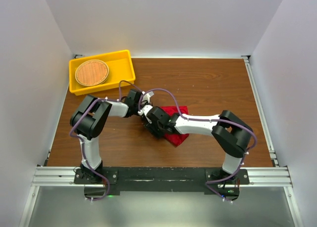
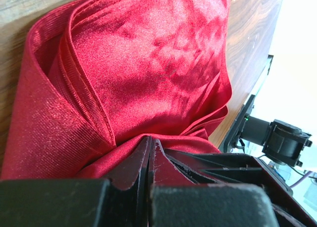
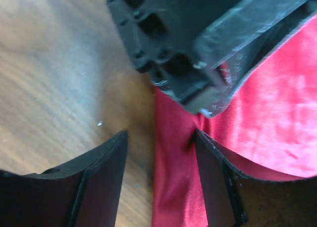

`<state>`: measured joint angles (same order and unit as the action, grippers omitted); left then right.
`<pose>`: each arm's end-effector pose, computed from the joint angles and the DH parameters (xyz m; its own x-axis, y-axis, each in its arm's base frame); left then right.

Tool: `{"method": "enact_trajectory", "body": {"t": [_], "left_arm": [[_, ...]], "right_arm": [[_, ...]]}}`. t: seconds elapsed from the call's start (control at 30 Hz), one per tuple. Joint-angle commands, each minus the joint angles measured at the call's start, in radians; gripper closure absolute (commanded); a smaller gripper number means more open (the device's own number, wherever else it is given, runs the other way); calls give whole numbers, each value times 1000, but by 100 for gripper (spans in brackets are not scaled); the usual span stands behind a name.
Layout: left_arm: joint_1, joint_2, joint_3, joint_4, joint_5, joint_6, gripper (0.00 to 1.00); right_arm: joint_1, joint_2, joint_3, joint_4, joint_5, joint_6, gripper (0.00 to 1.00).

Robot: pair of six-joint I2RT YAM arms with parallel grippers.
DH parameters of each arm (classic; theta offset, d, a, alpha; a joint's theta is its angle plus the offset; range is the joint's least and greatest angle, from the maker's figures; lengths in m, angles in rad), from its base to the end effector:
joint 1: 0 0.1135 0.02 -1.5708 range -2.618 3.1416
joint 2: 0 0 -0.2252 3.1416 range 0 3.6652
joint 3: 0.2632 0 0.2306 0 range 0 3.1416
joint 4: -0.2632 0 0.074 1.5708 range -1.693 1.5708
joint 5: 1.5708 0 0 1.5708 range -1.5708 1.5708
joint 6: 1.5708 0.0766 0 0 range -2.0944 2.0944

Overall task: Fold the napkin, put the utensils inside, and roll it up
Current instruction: Roll the napkin with the utensil

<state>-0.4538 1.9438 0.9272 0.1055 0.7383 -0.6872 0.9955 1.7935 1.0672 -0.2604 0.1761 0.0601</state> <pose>0.2923 -0.1999 0.0622 -0.9899 -0.0392 -0.1364 0.0867 0.5938 -0.7999 0.2063 0.2934 0.1055 -0.4995 -0.6616 -0.5592 -0.7448 0.6577 -0.1128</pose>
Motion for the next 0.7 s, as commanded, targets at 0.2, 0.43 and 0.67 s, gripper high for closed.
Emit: {"method": "enact_trajectory", "body": {"t": [0.2,0.43,0.67], "left_arm": [[15,61,-18,-151,-66,55,100],[44,29,-1,-174,-57,80,100],[160,-179,24,-178,-120,43,71]], "right_arm": [[5,75,-3,-7,120,47,53],[-79,108,-44,9,-82,127,89],[-168,132,-67,53,-400,135,100]]}}
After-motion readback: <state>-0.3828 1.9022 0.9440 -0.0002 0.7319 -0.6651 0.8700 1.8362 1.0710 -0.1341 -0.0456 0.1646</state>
